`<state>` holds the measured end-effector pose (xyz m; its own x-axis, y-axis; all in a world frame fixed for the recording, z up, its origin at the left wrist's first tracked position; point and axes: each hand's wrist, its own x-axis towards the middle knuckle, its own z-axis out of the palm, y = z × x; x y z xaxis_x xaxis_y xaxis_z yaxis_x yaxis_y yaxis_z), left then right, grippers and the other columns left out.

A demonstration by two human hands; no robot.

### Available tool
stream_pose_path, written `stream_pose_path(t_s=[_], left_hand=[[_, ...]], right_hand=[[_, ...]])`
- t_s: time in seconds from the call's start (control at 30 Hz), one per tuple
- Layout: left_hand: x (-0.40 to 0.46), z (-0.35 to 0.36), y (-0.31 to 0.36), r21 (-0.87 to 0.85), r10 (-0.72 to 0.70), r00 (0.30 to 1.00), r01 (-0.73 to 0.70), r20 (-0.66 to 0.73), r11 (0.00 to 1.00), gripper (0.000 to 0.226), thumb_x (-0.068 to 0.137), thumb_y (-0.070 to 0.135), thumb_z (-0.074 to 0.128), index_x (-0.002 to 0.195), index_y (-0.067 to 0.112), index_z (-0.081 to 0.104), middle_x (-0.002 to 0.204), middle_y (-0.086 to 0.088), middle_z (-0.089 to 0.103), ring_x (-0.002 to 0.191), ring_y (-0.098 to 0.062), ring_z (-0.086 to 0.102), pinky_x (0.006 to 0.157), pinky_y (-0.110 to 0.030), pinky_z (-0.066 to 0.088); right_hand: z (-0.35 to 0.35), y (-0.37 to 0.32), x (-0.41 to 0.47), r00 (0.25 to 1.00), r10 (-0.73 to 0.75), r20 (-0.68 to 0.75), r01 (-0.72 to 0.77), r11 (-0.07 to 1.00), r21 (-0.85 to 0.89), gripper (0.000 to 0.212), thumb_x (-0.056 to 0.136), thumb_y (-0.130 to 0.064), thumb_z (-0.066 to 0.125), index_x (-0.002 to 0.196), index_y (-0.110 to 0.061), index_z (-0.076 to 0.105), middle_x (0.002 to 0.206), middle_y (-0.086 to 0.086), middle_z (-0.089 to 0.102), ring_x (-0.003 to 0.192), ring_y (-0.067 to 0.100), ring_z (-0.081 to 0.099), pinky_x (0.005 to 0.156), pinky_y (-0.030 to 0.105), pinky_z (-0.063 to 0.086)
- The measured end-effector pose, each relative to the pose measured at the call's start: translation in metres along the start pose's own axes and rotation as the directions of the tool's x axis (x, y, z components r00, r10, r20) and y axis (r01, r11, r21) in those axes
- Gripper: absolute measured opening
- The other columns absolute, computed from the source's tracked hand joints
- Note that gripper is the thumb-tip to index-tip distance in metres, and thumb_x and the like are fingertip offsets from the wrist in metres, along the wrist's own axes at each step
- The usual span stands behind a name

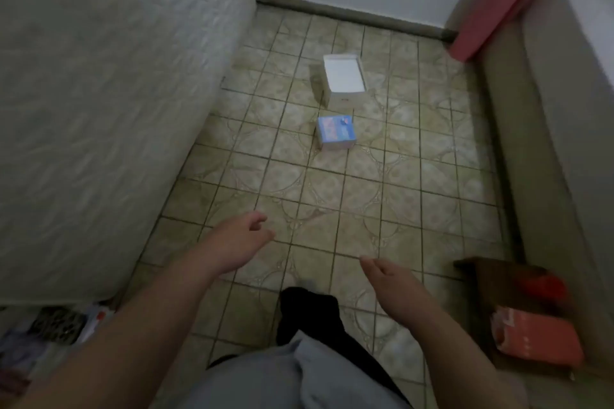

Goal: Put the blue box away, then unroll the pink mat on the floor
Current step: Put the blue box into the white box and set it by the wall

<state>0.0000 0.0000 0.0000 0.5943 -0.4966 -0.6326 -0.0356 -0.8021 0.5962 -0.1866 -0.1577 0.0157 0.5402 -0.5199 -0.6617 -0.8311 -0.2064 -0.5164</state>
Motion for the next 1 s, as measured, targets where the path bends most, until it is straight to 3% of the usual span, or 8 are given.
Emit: stream_pose_path(t_s=[0.13, 0.2, 0.5, 0.67, 1.0], left_hand=[[0.043, -0.025, 0.023, -0.075, -0.028, 0.999, 0.025, -0.035, 0.997, 0.050, 0.091, 0.034, 0.055, 0.137, 0.019, 0.045, 0.139, -0.006, 0.051, 0.124, -0.020, 0.050, 0.100, -0.031, 0.040], [0.058, -0.039, 0.033, -0.104, -0.059, 0.996, 0.052, -0.066, 0.993, 0.049, 0.091, 0.033, 0.055, 0.137, 0.018, 0.045, 0.138, -0.006, 0.051, 0.124, -0.020, 0.050, 0.093, -0.027, 0.038], [0.134, -0.114, 0.040, -0.252, -0.200, 0.972, 0.165, -0.122, 0.954, 0.048, 0.092, 0.029, 0.054, 0.137, 0.015, 0.046, 0.138, -0.008, 0.051, 0.123, -0.019, 0.051, 0.091, -0.025, 0.037], [0.203, -0.180, 0.050, -0.205, -0.197, 0.974, 0.172, -0.107, 0.963, 0.047, 0.092, 0.030, 0.054, 0.137, 0.016, 0.046, 0.138, -0.006, 0.052, 0.122, -0.018, 0.050, 0.098, -0.029, 0.039], [0.369, -0.302, 0.152, 0.016, -0.023, 0.999, 0.024, -0.033, 1.000, 0.049, 0.092, 0.032, 0.053, 0.138, 0.017, 0.045, 0.138, -0.005, 0.051, 0.116, -0.016, 0.051, 0.084, -0.023, 0.037]], right_hand=[[-0.037, -0.044, 0.062, 0.996, -0.087, 0.018, 0.087, 0.996, -0.032, 0.050, 0.099, -0.044, 0.034, 0.137, -0.016, 0.050, 0.142, 0.003, 0.051, 0.131, 0.021, 0.046, 0.098, 0.026, 0.033], [-0.054, -0.076, 0.094, 0.991, -0.129, 0.035, 0.131, 0.988, -0.077, 0.049, 0.099, -0.045, 0.033, 0.135, -0.017, 0.052, 0.140, 0.003, 0.053, 0.129, 0.021, 0.047, 0.093, 0.026, 0.033], [-0.081, -0.203, 0.220, 0.960, -0.266, 0.089, 0.279, 0.940, -0.199, 0.048, 0.099, -0.044, 0.033, 0.132, -0.016, 0.055, 0.136, 0.006, 0.057, 0.126, 0.023, 0.050, 0.087, 0.023, 0.030], [-0.083, -0.263, 0.282, 0.970, -0.235, 0.058, 0.241, 0.957, -0.161, 0.046, 0.099, -0.043, 0.036, 0.129, -0.016, 0.058, 0.133, 0.008, 0.059, 0.125, 0.023, 0.051, 0.085, 0.022, 0.030], [-0.115, -0.330, 0.368, 0.999, -0.006, -0.039, 0.006, 1.000, -0.015, 0.045, 0.100, -0.040, 0.036, 0.130, -0.013, 0.056, 0.134, 0.009, 0.058, 0.125, 0.024, 0.051, 0.086, 0.024, 0.032]])
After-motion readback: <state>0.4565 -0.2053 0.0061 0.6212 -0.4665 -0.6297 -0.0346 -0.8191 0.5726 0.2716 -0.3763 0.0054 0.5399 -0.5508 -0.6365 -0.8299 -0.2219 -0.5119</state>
